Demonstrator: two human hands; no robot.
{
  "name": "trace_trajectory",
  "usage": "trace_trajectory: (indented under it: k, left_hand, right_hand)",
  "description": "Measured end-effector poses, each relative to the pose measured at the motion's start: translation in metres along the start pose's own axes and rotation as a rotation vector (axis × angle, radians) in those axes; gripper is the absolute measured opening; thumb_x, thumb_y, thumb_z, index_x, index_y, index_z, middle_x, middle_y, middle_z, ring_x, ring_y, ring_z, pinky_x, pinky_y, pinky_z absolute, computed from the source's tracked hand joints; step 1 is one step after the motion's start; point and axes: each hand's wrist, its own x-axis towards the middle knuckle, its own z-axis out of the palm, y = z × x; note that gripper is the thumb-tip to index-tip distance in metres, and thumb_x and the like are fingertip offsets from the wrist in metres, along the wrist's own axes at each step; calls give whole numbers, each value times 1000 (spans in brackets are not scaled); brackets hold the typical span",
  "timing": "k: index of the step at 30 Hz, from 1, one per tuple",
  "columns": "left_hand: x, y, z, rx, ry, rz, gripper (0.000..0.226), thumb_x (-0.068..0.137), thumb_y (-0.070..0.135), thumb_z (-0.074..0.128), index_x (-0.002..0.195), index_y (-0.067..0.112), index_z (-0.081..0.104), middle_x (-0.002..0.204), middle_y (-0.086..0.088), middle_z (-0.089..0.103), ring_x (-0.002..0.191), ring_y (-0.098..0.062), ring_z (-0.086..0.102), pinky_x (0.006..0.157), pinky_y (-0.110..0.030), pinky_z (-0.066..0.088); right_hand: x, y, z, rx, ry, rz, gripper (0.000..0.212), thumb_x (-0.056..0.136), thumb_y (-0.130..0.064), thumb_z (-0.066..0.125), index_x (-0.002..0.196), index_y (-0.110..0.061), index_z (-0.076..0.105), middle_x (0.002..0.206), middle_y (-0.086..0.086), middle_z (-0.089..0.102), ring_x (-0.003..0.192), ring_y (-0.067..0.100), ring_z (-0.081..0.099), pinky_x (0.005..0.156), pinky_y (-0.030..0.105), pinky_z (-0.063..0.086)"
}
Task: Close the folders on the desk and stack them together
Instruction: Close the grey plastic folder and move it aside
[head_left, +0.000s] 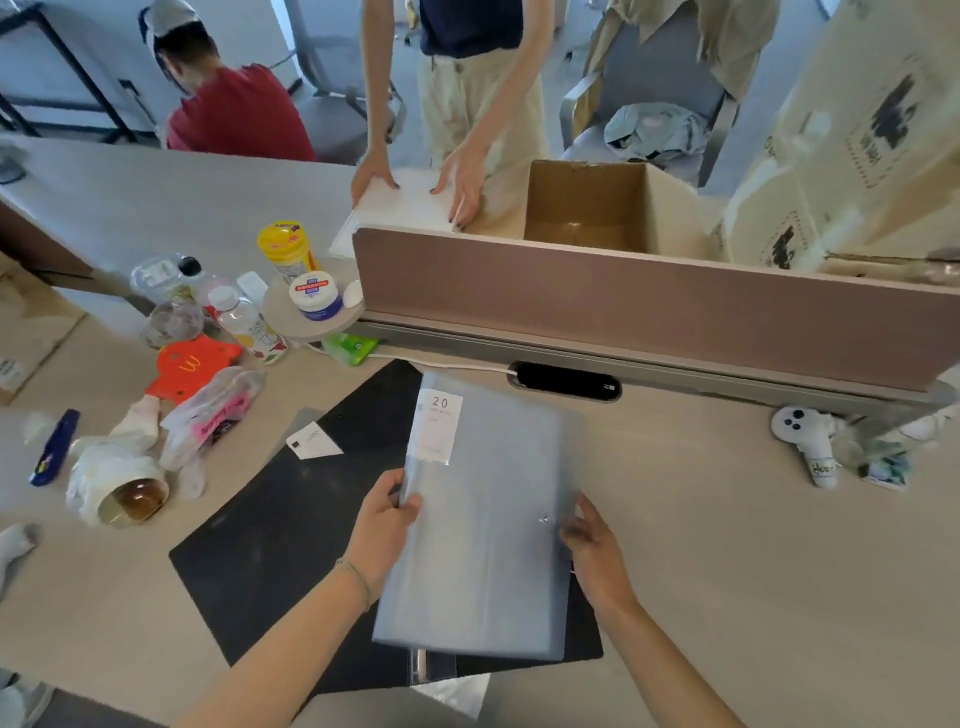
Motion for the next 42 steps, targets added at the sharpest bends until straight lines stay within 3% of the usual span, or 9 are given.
trace_trajectory:
  k: [5,8,14,19,22,26,33,37,42]
  left_hand:
    - [4,11,40,-39,-63,8,24,104,14,45,120,23,59,120,-7,66,113,-31,64,102,-57,49]
    - [8,12,84,-41,-70,38,25,104,10,43,120,23,58,117,-6,66,111,-29,63,88,-42,53]
    - [14,8,192,13,-121,31,41,101,5,43,136,22,54,126,-7,65,111,-25,63,100,-47,51]
    - [12,5,263,305,-120,275,72,93,8,61,147,44,30,127,7,49,110,-12,54,104,-42,49]
    - [16,-7,295,427,-170,251,94,88,10,70,155,45,14,137,7,36,116,-14,49,110,-42,43]
    - [30,-22,322,653,-249,254,97,87,12,71,158,36,10,146,5,26,133,-18,43,114,-30,35]
    - [57,-41,344,888,-175,287,101,91,25,68,159,34,-6,160,0,13,144,-21,31,115,-36,40]
    - [61,-48,345,1123,-72,378,90,94,43,57,160,25,-1,162,-2,15,147,-25,16,121,-38,21]
    - [61,-48,343,1105,-117,364,85,97,40,54,160,23,-1,164,-2,11,151,-24,10,124,-39,16]
  right_hand:
    - [-10,3,-44,14,169,-146,59,97,2,47,146,-30,44,78,-2,56,72,12,52,75,13,45]
    - [-14,1,-78,-56,303,-211,61,98,-2,50,151,-30,36,75,4,46,67,12,45,69,11,41]
    - [-13,3,-157,-338,420,-272,93,85,-2,67,152,-42,17,107,-5,46,70,7,54,76,21,45]
    - [11,21,-208,-531,499,-312,69,80,3,66,142,-22,51,127,-4,40,69,5,54,76,17,44]
    - [28,27,-232,-576,528,-304,64,80,7,62,139,-19,56,129,-8,40,79,3,53,76,4,38]
    - [50,32,-256,-617,530,-293,65,77,12,56,135,-18,57,128,-9,40,85,7,52,77,-6,29]
    - [89,53,-273,-740,504,-302,62,78,4,60,138,-12,54,137,3,44,111,30,57,92,20,44]
    - [97,68,-277,-844,530,-333,59,79,-9,64,137,-14,57,140,10,47,111,34,51,93,39,51]
    - [96,77,-275,-963,578,-323,48,87,-25,50,133,-16,60,146,19,46,121,40,47,99,49,45]
